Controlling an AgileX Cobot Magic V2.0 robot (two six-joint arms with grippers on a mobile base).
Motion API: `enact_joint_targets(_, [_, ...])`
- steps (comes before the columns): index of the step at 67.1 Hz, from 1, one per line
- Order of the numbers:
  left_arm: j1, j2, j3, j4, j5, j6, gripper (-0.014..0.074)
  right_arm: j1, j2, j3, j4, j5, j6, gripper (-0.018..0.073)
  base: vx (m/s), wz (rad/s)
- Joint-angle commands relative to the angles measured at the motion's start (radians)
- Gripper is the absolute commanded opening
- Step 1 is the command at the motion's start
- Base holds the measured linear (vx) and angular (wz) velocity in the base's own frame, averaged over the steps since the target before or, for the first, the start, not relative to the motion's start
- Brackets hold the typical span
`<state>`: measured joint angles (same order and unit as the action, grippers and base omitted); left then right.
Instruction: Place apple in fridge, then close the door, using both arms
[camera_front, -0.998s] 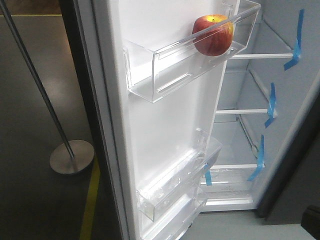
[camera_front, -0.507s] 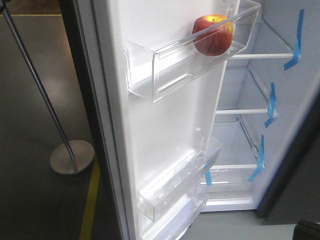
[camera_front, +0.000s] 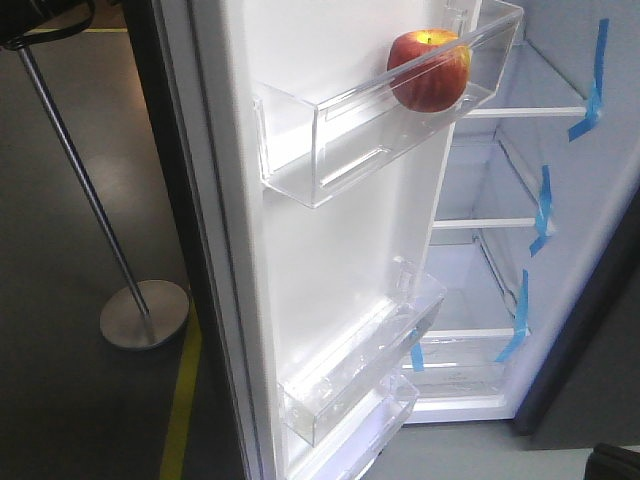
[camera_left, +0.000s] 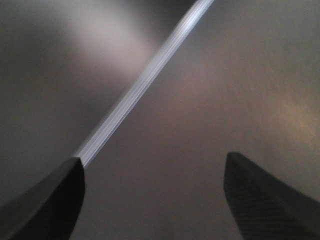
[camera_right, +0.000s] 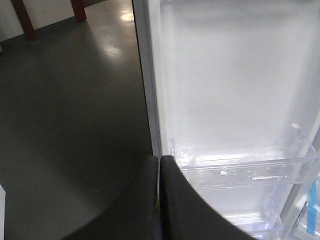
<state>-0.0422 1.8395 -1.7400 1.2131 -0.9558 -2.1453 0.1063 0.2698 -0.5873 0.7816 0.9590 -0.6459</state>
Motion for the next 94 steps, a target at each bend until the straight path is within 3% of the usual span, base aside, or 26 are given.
enact_joint_targets(1, [-0.038, -0.054, -0.031, -0.007, -0.135, -0.006, 0.0559, -0.005, 0.013, -0.023, 0.039, -0.046, 0.0, -0.0002, 0.0, 0.0])
enact_joint_targets(18, [-0.124, -0.056, -0.031, 0.059, -0.298, -0.006, 0.0559, -0.005, 0.013, -0.023, 0.042, -0.047, 0.0, -0.0002, 0.0, 0.0])
enact_joint_targets(38, [-0.319, -0.064, -0.031, 0.187, -0.225, -0.006, 0.0554, -0.005, 0.013, -0.023, 0.042, -0.048, 0.0, -0.0002, 0.0, 0.0])
enact_joint_targets(46, [-0.354, -0.065, -0.031, 0.258, -0.227, -0.006, 0.0525, -0.005, 0.013, -0.023, 0.038, -0.056, -0.001, -0.0002, 0.0, 0.0])
enact_joint_targets(66, [-0.299, -0.121, -0.031, 0.598, -0.279, -0.006, 0.0363, -0.005, 0.013, -0.023, 0.03, -0.183, -0.001, -0.0002, 0.0, 0.0])
enact_joint_targets(77, [-0.232, -0.166, -0.031, 0.597, -0.349, -0.006, 0.0194, -0.005, 0.022, -0.023, -0.028, -0.364, 0.037, -0.0002, 0.0, 0.0])
enact_joint_targets(88, [-0.149, -0.212, -0.031, 0.597, -0.418, -0.006, -0.0007, -0.005, 0.13, -0.038, -0.284, -0.612, 0.189, -0.0001, 0.0, 0.0])
enact_joint_targets(94, [-0.104, -0.241, -0.031, 0.597, -0.418, -0.006, -0.0009, -0.006, 0.248, -0.072, -0.441, -0.671, 0.3, 0.0006, 0.0, 0.0])
